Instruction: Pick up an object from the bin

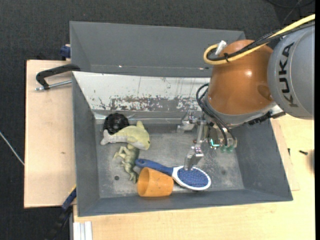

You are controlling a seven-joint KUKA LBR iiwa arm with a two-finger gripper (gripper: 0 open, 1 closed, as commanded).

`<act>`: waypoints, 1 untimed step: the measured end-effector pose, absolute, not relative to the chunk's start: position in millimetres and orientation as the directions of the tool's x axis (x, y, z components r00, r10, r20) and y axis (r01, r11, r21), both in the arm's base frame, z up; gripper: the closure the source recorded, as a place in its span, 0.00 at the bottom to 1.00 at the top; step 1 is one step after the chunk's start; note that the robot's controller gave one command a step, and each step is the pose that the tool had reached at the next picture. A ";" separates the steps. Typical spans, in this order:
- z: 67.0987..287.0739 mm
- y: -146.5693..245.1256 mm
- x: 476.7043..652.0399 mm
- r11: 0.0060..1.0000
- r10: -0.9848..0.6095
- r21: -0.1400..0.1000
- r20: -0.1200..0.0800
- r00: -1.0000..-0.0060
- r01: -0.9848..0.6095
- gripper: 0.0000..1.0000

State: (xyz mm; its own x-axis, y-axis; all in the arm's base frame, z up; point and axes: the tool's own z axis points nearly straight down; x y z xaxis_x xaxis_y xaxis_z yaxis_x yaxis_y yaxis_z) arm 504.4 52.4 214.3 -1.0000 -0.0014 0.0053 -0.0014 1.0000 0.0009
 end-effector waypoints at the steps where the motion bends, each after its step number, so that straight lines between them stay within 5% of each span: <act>1: 70.8 29.0 497.1 0.967 -0.255 0.003 -0.001 -0.967 -0.255 0.00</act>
Offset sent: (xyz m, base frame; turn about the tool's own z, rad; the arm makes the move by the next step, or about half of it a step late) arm -0.0082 -0.0251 -0.1443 -0.2572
